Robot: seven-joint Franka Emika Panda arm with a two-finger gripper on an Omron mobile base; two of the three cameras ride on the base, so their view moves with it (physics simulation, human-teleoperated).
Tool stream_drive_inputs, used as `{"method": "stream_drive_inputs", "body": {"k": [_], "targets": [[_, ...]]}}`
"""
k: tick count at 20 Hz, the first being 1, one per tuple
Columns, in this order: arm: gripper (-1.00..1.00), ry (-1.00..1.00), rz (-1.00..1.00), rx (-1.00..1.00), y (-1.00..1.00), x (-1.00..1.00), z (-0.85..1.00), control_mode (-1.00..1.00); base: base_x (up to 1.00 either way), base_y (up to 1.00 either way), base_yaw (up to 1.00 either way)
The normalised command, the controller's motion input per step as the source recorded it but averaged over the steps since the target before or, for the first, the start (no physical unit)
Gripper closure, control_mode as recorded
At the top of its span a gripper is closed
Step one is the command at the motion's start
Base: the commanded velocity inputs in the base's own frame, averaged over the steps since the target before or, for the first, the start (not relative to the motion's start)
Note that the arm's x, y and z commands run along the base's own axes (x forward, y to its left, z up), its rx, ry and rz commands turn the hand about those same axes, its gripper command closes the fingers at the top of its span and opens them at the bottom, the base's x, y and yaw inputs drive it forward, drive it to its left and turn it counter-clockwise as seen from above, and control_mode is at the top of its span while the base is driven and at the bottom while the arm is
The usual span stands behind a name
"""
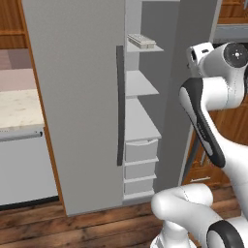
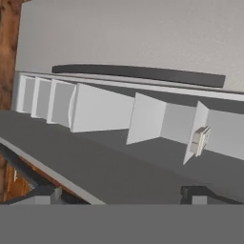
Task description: The ice cube tray has been filled with water. Take the tray and place it in the freezer to make ice. Close the freezer door after placing the tray.
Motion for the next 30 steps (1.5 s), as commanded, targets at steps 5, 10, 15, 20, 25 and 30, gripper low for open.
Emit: {"method": "stream_drive_inputs", "body": {"k": [5,10,15,20,25,30], "targets": [[-1.0,0.0,0.0,0.0,-0.17,-0.82,-0.03,-1.0,0.0,0.0,0.0],[-1.0,-0.02,0.0,0.01,-0.42,-0.86,-0.03,-1.0,0.0,0.0,0.0],[-1.0,-0.06,0.05,0.03,-0.5,-0.47,-0.01,-1.0,0.0,0.0,0.0],[-1.0,-0.02,0.04,0.07,-0.51,-0.13,0.0,-1.0,0.0,0.0,0.0],[-1.0,0.0,0.03,0.07,-0.49,-0.02,-0.05,-1.0,0.0,0.0,0.0],[-1.0,0.0,0.03,0.07,-0.38,0.0,-0.06,-1.0,0.0,0.0,0.0]]}}
